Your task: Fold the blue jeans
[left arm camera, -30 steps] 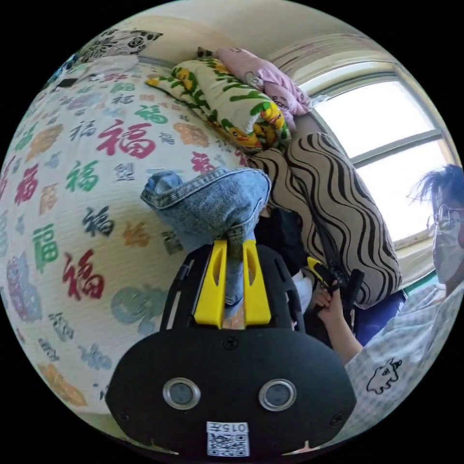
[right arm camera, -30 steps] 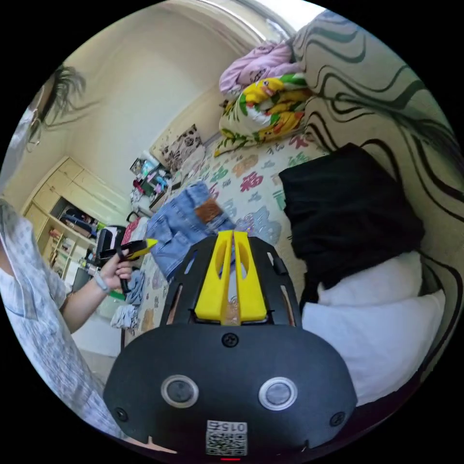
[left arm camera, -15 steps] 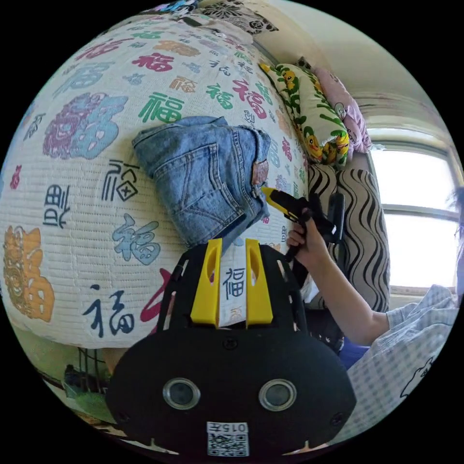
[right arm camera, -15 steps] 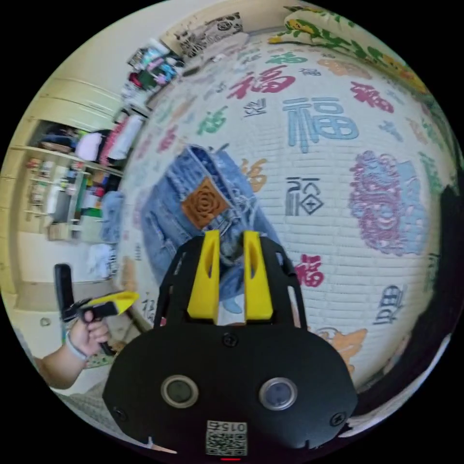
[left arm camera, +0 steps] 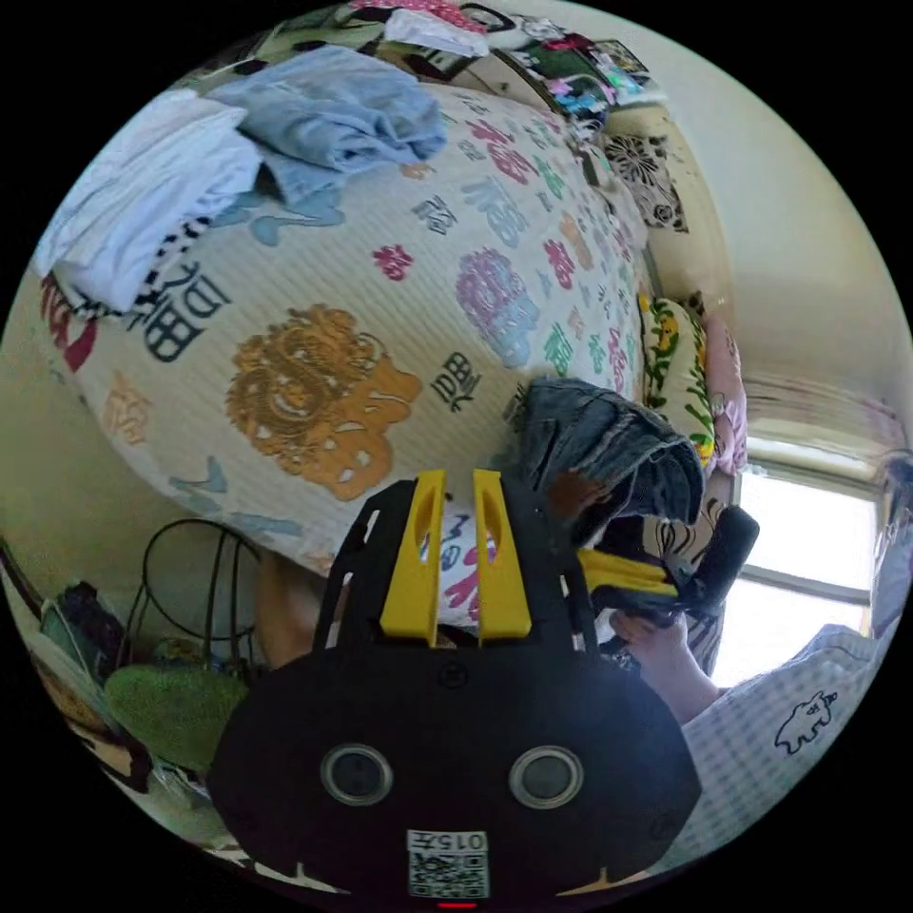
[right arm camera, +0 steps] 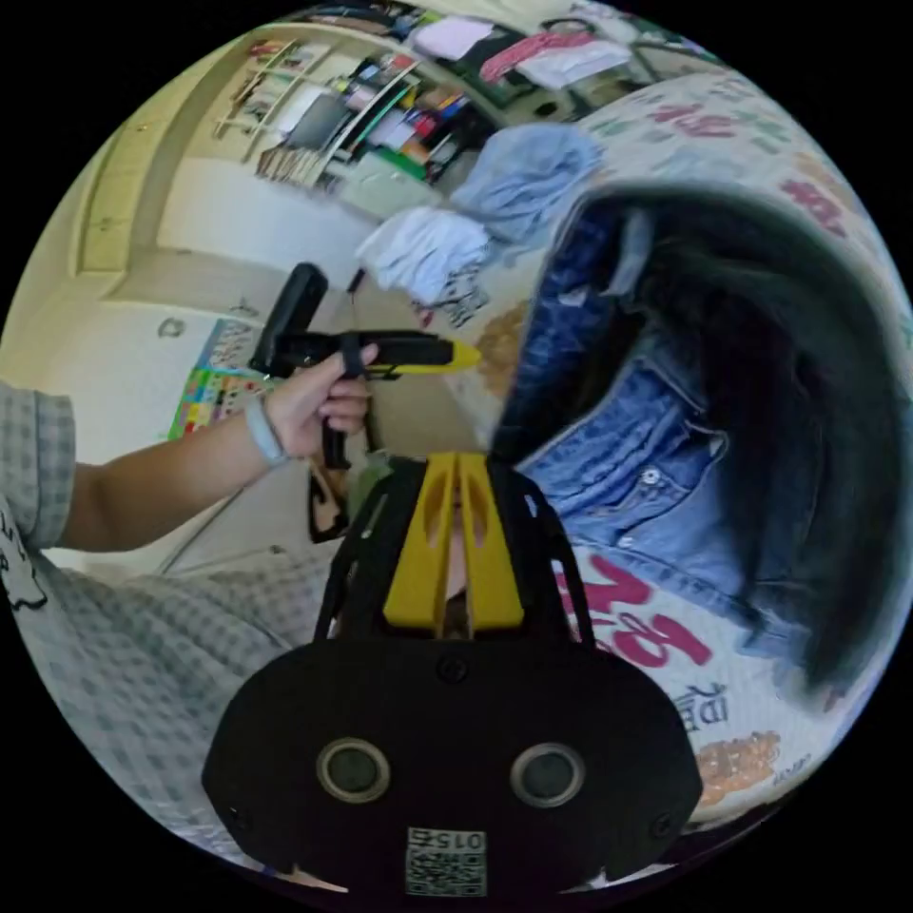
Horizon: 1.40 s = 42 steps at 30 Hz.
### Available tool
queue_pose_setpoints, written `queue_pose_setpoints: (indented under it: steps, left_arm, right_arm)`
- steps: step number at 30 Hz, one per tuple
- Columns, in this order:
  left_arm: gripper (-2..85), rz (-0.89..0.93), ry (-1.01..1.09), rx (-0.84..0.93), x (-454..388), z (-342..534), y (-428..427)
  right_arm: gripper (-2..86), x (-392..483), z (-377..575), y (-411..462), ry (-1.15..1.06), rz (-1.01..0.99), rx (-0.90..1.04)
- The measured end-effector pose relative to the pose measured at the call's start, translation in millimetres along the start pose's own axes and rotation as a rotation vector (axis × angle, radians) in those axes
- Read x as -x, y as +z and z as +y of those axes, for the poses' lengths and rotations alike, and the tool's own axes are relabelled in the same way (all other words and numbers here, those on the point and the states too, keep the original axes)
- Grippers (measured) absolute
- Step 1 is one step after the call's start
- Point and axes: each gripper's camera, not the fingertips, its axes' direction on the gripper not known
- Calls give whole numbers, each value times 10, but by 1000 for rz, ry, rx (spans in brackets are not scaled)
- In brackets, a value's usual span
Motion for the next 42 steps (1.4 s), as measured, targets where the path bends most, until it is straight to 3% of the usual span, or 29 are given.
queue_pose_setpoints:
  steps: [3,5,8,9,11,13,15,17,21,25,28,38,42]
  left_arm:
    - [64,12,-28,14,324,66,-316]
    - [75,1,-2,43,375,98,-379]
    - [99,22,43,72,376,103,-325]
    - [111,49,33,76,390,87,-270]
    - [129,46,13,65,425,53,-188]
    - [150,-24,-31,26,517,20,-111]
    - [165,-9,-63,2,593,-11,-89]
    - [178,-6,-69,11,620,-69,-71]
    - [192,-184,-54,58,506,-225,-97]
    - [184,-291,-34,131,444,-355,-275]
    - [179,-328,-19,122,433,-381,-434]
    - [177,-211,-87,233,839,-673,-780]
    - [166,-210,-89,249,930,-753,-968]
  right_arm:
    - [35,70,3,-370,-9,-144,-143]
    - [58,-18,77,-690,23,-101,-244]
    - [85,-506,253,-1095,188,301,-304]
    - [95,-848,319,-1182,350,446,-250]
    - [113,-1284,473,-1357,541,464,-237]
    - [128,-1572,826,-1706,759,466,-437]
    - [133,-1589,1009,-1923,826,552,-557]
    - [136,-1637,1042,-2024,827,618,-554]
    - [139,-1974,881,-1930,837,470,-425]
    - [135,-1838,755,-1766,840,579,-347]
    - [124,-1608,940,-1741,849,561,-419]
    - [111,-1670,1485,-1602,970,384,-561]
    - [108,-2002,1550,-1308,1021,278,-487]
